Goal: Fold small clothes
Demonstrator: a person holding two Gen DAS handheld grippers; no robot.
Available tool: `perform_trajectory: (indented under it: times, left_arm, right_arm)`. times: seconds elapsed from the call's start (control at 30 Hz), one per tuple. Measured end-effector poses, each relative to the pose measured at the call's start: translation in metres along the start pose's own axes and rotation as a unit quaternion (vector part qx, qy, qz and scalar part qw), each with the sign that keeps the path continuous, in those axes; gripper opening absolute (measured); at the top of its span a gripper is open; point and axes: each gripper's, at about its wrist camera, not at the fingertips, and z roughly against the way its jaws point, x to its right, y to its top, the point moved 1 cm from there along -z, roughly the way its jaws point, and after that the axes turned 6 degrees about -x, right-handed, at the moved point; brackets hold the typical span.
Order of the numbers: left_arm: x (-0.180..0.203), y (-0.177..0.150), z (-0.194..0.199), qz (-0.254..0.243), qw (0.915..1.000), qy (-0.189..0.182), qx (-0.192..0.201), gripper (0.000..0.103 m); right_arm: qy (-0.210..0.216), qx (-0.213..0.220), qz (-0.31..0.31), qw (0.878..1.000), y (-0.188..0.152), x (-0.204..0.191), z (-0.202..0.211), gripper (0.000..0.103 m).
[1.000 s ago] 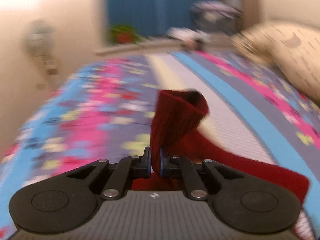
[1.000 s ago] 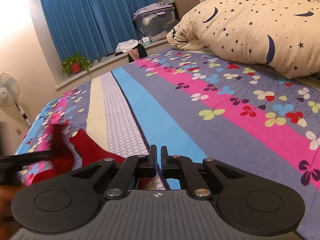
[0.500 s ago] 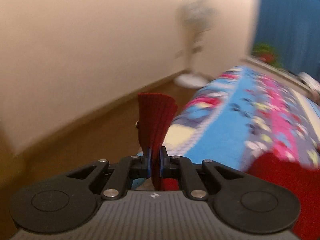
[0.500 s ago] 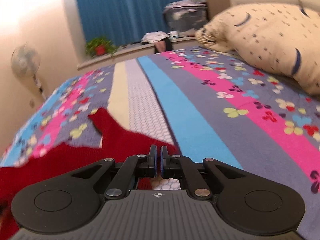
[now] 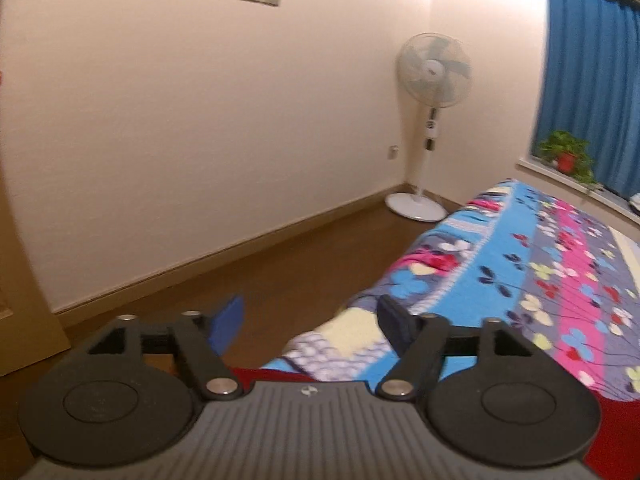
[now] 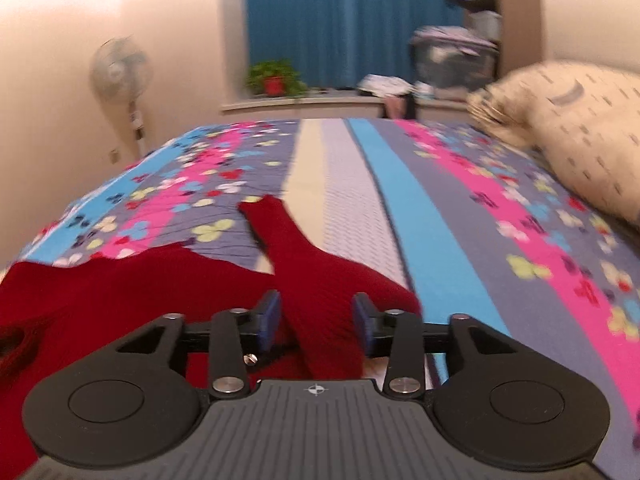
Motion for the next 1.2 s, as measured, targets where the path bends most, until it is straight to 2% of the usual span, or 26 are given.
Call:
perform_trajectory:
  times: [0.13, 0.33, 0.37, 0.4, 0.43, 0.5, 0.57, 0.6, 0.67, 0.7, 0.73, 0.8, 0.83, 0.9, 0.93, 0.97, 1.0, 1.03, 1.1, 1.13, 1.2]
  left_arm:
    - [0.012, -0.003, 0.011, -0.018, 0.9993, -0.029, 0.017, 0.08]
    - [0.016, -0.003, -0.003, -0.008, 0.9987, -0.047, -0.017, 0.08]
    - [0.015, -0.003, -0.005, -0.008, 0.9985, -0.05, -0.022, 0.08]
    - [0.015, -0.003, -0.006, -0.009, 0.9981, -0.054, -0.027, 0.08]
    - [0.016, -0.003, -0.006, -0.011, 0.9978, -0.058, -0.029, 0.08]
    - [0.017, -0.003, -0.007, -0.013, 0.9974, -0.063, -0.032, 0.08]
    - [0.015, -0.002, -0.006, -0.009, 0.9971, -0.067, -0.034, 0.08]
    - [0.014, -0.002, -0.005, -0.007, 0.997, -0.069, -0.035, 0.08]
    - [0.012, -0.002, -0.003, -0.002, 0.9967, -0.071, -0.039, 0.08]
    - [0.013, -0.002, -0.004, 0.0, 0.9966, -0.072, -0.041, 0.079]
    - [0.015, -0.003, -0.005, -0.001, 0.9963, -0.074, -0.043, 0.079]
    - [0.018, -0.004, -0.004, -0.005, 0.9957, -0.079, -0.048, 0.079]
    - [0.019, -0.005, -0.002, -0.008, 0.9954, -0.082, -0.049, 0.079]
    - [0.023, -0.008, -0.001, -0.016, 0.9948, -0.087, -0.052, 0.079]
    - [0.024, -0.009, 0.0, -0.019, 0.9946, -0.088, -0.053, 0.079]
    - [0.025, -0.011, 0.001, -0.022, 0.9945, -0.088, -0.053, 0.079]
    - [0.026, -0.012, 0.001, -0.026, 0.9944, -0.087, -0.054, 0.079]
    - [0.027, -0.013, 0.001, -0.029, 0.9944, -0.086, -0.055, 0.079]
    - [0.028, -0.015, 0.001, -0.032, 0.9941, -0.086, -0.057, 0.079]
    - [0.028, -0.015, 0.001, -0.034, 0.9941, -0.086, -0.057, 0.079]
    - [0.03, -0.017, 0.002, -0.043, 0.994, -0.084, -0.056, 0.079]
  right_arm:
    - [0.027, -0.04, 0.039, 0.998, 0.039, -0.027, -0.057, 0.053]
    - [-0.018, -0.133, 0.071, 0.988, 0.066, -0.046, -0.157, 0.051]
    - [-0.025, -0.149, 0.079, 0.985, 0.066, -0.046, -0.168, 0.048]
    - [-0.033, -0.157, 0.082, 0.984, 0.065, -0.043, -0.173, 0.022]
    - [-0.046, -0.159, 0.078, 0.983, 0.066, -0.037, -0.175, 0.014]
    - [-0.055, -0.122, 0.036, 0.99, 0.078, -0.016, -0.155, 0.013]
    - [-0.057, -0.064, -0.029, 0.996, 0.088, 0.013, -0.114, 0.013]
    - [-0.061, -0.022, -0.081, 0.995, 0.087, 0.034, -0.081, 0.013]
    - [-0.108, 0.037, -0.179, 0.977, 0.068, 0.072, -0.025, 0.013]
    - [-0.138, 0.047, -0.234, 0.961, 0.047, 0.093, 0.003, 0.013]
    - [-0.156, 0.039, -0.276, 0.948, 0.025, 0.11, 0.019, 0.013]
    - [-0.168, -0.028, -0.335, 0.927, -0.026, 0.14, 0.029, 0.014]
    - [-0.157, -0.078, -0.364, 0.915, -0.052, 0.155, 0.024, 0.015]
    - [-0.116, -0.153, -0.43, 0.882, -0.1, 0.179, 0.017, 0.02]
    - [-0.105, -0.162, -0.446, 0.874, -0.115, 0.185, 0.017, 0.025]
    - [-0.104, -0.15, -0.45, 0.874, -0.124, 0.19, 0.022, 0.025]
    - [-0.109, -0.134, -0.454, 0.874, -0.128, 0.194, 0.028, 0.03]
    - [-0.117, -0.129, -0.471, 0.865, -0.126, 0.199, 0.033, 0.04]
    - [-0.107, -0.088, -0.474, 0.87, -0.119, 0.209, 0.04, 0.045]
    - [-0.12, -0.079, -0.477, 0.867, -0.117, 0.215, 0.043, 0.05]
    - [-0.138, -0.076, -0.51, 0.845, -0.126, 0.234, 0.043, 0.054]
